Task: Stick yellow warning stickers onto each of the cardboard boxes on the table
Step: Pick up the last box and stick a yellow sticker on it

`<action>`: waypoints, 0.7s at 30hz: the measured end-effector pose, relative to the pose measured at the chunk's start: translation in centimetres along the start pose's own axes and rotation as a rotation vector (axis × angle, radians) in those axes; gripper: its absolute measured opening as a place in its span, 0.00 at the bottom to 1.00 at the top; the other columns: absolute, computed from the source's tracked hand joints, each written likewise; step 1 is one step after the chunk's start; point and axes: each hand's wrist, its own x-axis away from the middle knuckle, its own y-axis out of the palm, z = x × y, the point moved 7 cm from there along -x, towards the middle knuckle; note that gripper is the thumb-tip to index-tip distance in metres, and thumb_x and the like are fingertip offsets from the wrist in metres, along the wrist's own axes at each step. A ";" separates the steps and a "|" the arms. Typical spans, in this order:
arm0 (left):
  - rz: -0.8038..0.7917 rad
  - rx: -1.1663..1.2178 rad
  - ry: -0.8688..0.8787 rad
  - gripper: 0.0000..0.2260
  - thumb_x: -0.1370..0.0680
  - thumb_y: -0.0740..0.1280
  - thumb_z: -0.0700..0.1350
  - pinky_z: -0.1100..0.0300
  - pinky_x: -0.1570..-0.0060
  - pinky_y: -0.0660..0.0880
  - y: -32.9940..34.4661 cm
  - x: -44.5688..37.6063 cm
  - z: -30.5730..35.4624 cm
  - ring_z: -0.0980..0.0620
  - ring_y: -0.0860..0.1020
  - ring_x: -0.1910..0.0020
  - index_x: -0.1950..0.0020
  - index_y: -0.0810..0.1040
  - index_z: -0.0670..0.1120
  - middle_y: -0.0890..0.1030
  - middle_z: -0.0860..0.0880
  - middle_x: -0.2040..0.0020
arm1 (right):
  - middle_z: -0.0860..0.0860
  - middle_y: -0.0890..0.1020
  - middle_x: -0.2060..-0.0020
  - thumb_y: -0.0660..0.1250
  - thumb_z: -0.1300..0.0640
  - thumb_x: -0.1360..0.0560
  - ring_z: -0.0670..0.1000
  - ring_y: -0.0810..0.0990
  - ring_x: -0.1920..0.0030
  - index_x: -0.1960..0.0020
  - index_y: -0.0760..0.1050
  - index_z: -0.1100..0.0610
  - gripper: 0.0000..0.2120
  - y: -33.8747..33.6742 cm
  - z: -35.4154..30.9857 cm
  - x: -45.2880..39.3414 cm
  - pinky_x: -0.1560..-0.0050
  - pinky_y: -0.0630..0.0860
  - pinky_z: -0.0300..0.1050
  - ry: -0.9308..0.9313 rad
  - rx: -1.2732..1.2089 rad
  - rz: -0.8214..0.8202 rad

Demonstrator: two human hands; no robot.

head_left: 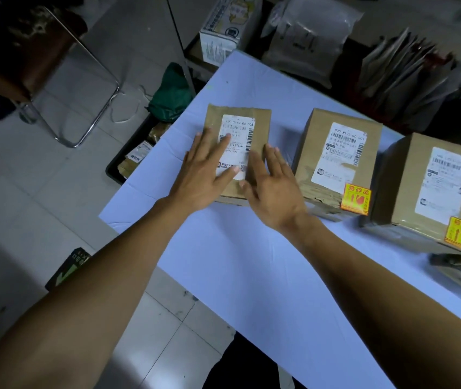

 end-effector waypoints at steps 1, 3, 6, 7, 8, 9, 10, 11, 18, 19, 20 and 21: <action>0.034 0.095 -0.070 0.33 0.19 0.62 0.59 0.46 0.23 0.51 -0.5 -0.6 -0.6 0.46 0.45 0.19 0.18 0.52 0.53 0.47 0.47 0.17 | 0.64 0.58 0.23 0.58 0.49 0.18 0.62 0.53 0.21 0.21 0.55 0.62 0.31 -0.3 0.0 -0.7 0.23 0.51 0.54 0.018 -0.099 0.047; 0.068 0.350 -0.303 0.37 0.22 0.64 0.63 0.52 0.26 0.61 -0.8 -1.7 -2.6 0.50 0.57 0.21 0.19 0.51 0.56 0.56 0.50 0.18 | 0.62 0.65 0.25 0.61 0.53 0.20 0.61 0.60 0.23 0.23 0.58 0.63 0.29 -0.7 0.9 -2.5 0.25 0.58 0.50 0.170 -0.391 0.153; -0.037 0.711 -0.581 0.32 0.26 0.65 0.66 0.52 0.36 0.74 0.6 -2.6 -4.7 0.52 0.77 0.35 0.24 0.66 0.58 0.76 0.54 0.29 | 0.54 0.69 0.26 0.61 0.48 0.21 0.57 0.67 0.27 0.21 0.55 0.56 0.32 1.4 3.3 -4.2 0.29 0.65 0.48 0.590 -0.826 0.146; -0.074 0.775 -0.591 0.26 0.26 0.65 0.65 0.51 0.40 0.78 1.2 -2.7 -5.0 0.54 0.82 0.42 0.30 0.73 0.59 0.82 0.56 0.37 | 0.52 0.67 0.24 0.60 0.45 0.21 0.56 0.67 0.26 0.20 0.51 0.53 0.35 2.7 3.8 -4.3 0.29 0.65 0.49 0.705 -0.926 0.091; -0.091 0.816 -0.579 0.19 0.24 0.66 0.63 0.53 0.46 0.80 1.6 -2.8 -5.1 0.56 0.84 0.48 0.36 0.77 0.61 0.85 0.58 0.44 | 0.51 0.66 0.24 0.59 0.42 0.21 0.56 0.66 0.26 0.19 0.48 0.51 0.36 3.8 4.1 -4.3 0.29 0.64 0.50 0.767 -0.989 0.039; -0.098 0.850 -0.562 0.14 0.23 0.66 0.61 0.56 0.51 0.81 1.9 -2.8 -5.2 0.58 0.85 0.51 0.40 0.78 0.61 0.86 0.60 0.48 | 0.50 0.65 0.23 0.57 0.40 0.21 0.56 0.66 0.26 0.19 0.48 0.49 0.36 4.6 4.3 -4.3 0.29 0.63 0.50 0.786 -1.027 0.000; -0.101 0.881 -0.550 0.11 0.22 0.67 0.60 0.58 0.56 0.80 2.1 -2.8 -5.2 0.59 0.85 0.52 0.41 0.78 0.61 0.86 0.60 0.49 | 0.49 0.65 0.23 0.56 0.38 0.21 0.55 0.65 0.25 0.19 0.48 0.49 0.36 5.2 4.3 -4.4 0.28 0.62 0.51 0.778 -1.054 -0.024; -0.104 0.908 -0.543 0.11 0.21 0.67 0.58 0.61 0.58 0.80 2.2 -2.7 -5.1 0.59 0.85 0.52 0.40 0.78 0.61 0.86 0.60 0.48 | 0.48 0.64 0.23 0.55 0.36 0.21 0.54 0.64 0.25 0.19 0.49 0.49 0.36 5.7 4.4 -4.4 0.27 0.61 0.51 0.762 -1.071 -0.034; -0.017 1.001 -0.529 0.16 0.19 0.66 0.53 0.57 0.53 0.80 0.4 -0.8 -2.6 0.56 0.84 0.48 0.32 0.75 0.55 0.85 0.57 0.45 | 0.47 0.69 0.26 0.53 0.34 0.22 0.52 0.68 0.27 0.21 0.57 0.48 0.34 3.5 3.5 -3.8 0.28 0.62 0.50 0.649 -1.039 -0.002; 0.013 1.019 -0.520 0.16 0.19 0.66 0.53 0.57 0.53 0.80 -0.2 -0.1 -2.0 0.57 0.84 0.47 0.32 0.75 0.54 0.85 0.57 0.44 | 0.46 0.69 0.26 0.53 0.33 0.22 0.52 0.68 0.27 0.21 0.58 0.48 0.34 2.5 3.2 -3.4 0.26 0.62 0.52 0.625 -1.037 0.010; 0.044 1.034 -0.507 0.16 0.19 0.66 0.53 0.58 0.52 0.80 -0.8 0.7 -1.2 0.57 0.84 0.46 0.31 0.75 0.54 0.85 0.57 0.43 | 0.46 0.69 0.26 0.54 0.33 0.23 0.52 0.68 0.27 0.22 0.59 0.47 0.34 1.5 2.8 -2.8 0.26 0.62 0.54 0.602 -1.039 0.022; 0.071 1.045 -0.492 0.16 0.19 0.66 0.53 0.58 0.51 0.81 -1.5 1.6 -0.3 0.57 0.83 0.45 0.31 0.75 0.55 0.84 0.58 0.42 | 0.46 0.69 0.26 0.54 0.33 0.23 0.51 0.67 0.27 0.22 0.59 0.47 0.34 0.5 2.5 -2.1 0.25 0.61 0.54 0.582 -1.045 0.035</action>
